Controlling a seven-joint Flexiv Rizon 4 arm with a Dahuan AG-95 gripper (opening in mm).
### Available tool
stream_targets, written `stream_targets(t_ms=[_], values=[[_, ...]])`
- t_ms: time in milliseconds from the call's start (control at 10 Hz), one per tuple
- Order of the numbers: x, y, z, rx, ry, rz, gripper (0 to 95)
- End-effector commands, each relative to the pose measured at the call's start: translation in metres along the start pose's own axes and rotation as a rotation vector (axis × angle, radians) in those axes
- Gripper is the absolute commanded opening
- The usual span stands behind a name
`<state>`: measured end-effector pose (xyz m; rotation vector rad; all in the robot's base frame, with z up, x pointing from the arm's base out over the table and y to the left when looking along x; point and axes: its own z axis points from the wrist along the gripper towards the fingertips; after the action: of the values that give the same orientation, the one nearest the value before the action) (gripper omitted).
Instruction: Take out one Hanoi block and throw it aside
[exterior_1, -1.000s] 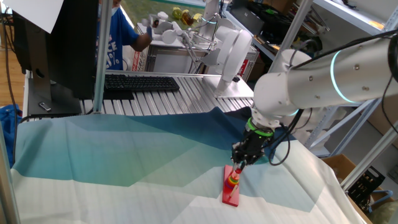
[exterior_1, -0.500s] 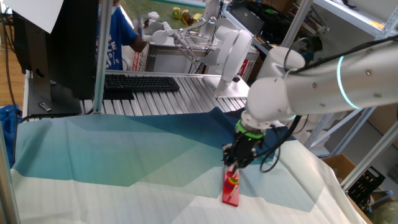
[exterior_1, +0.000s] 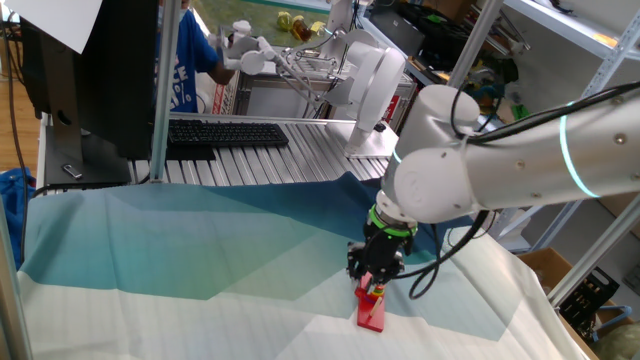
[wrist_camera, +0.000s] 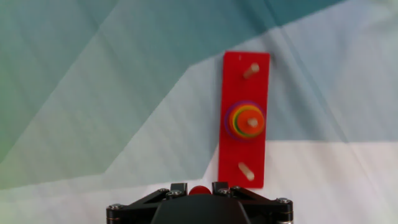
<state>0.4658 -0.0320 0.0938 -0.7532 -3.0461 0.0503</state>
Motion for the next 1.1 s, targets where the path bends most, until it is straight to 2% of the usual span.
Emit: stream_targets(t_ms=[100,200,300,500,700,800,900,1000,1100], values=[[-0.001,0.000,-0.001,0.024,-0.010,0.045,76.0],[0.001,-0.001,-0.003,0.024,-0.007,0.058,76.0],[0.002,-0.002,-0.005,0.026,-0.004,0.065,95.0],[0.003,-0.002,-0.006,0.026,0.001,0.069,95.0],[0.003,-0.002,-0.006,0.034,0.019,0.054,95.0],[0.003,-0.002,-0.006,0.044,0.040,0.031,95.0],[0.003,-0.003,-0.007,0.046,0.044,0.028,95.0],[0.004,-0.003,-0.010,0.052,0.061,0.025,95.0],[0.005,-0.006,-0.017,0.041,0.075,0.030,95.0]])
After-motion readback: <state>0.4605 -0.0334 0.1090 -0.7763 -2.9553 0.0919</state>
